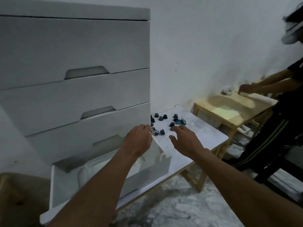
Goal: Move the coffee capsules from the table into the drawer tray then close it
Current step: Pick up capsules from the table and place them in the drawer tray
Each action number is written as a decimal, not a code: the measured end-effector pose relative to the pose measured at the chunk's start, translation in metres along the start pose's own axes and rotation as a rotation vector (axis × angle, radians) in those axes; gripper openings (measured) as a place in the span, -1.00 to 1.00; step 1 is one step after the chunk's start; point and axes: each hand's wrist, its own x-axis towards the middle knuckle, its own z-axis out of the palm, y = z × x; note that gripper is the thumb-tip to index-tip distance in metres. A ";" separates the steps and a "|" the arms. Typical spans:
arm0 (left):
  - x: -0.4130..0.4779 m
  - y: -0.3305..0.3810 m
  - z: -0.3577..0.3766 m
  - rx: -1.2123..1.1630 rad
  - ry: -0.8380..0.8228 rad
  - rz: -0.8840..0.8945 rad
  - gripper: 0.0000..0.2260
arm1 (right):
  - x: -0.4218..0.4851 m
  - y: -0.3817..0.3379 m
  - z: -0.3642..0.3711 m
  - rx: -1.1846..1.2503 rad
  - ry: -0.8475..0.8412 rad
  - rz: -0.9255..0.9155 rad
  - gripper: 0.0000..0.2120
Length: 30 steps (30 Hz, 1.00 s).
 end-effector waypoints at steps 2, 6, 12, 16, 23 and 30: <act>0.018 0.017 0.012 -0.013 -0.018 0.004 -0.73 | 0.005 0.025 -0.004 -0.001 -0.013 0.018 -0.63; 0.062 0.047 0.046 -0.019 -0.036 -0.012 -0.78 | 0.029 0.082 -0.005 0.006 -0.045 0.018 -0.63; 0.130 0.096 0.107 -0.026 -0.080 -0.182 -0.82 | 0.090 0.179 0.001 0.009 -0.119 -0.056 -0.63; 0.165 0.124 0.146 -0.035 -0.093 -0.261 -0.84 | 0.129 0.226 0.007 0.010 -0.196 -0.112 -0.64; 0.196 0.128 0.188 0.001 -0.193 -0.408 -0.83 | 0.182 0.255 0.043 0.042 -0.338 -0.218 -0.61; 0.226 0.079 0.251 0.022 -0.342 -0.494 -0.85 | 0.240 0.249 0.101 0.076 -0.440 -0.251 -0.61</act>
